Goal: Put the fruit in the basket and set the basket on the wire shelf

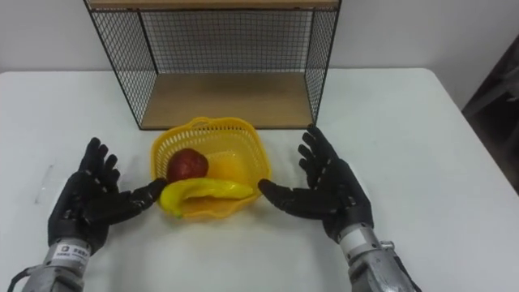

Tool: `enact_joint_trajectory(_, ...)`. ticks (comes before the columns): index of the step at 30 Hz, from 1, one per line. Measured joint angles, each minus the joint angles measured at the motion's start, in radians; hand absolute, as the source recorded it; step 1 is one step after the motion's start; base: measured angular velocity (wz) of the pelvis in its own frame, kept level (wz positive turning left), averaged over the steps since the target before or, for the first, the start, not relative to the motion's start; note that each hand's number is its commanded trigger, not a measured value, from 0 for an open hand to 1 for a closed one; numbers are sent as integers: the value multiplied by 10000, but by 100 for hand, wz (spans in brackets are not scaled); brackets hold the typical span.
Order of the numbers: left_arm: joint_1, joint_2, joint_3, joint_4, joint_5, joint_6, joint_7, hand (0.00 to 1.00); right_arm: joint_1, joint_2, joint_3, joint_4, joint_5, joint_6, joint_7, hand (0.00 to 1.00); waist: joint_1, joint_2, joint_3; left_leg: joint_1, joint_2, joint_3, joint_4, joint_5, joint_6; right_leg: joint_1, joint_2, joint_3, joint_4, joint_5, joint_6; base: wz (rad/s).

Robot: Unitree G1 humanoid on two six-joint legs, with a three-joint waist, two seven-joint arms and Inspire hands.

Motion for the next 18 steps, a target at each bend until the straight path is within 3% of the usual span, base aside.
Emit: enact_joint_trajectory(18, -2, -39, -72, -1, -384, 0, -369, 0, 1, 60, 449, 301, 3, 0, 245, 0, 6, -110, -55, 153, 16, 74, 3, 0, 0, 49, 15, 113, 85, -1, 1, -2)
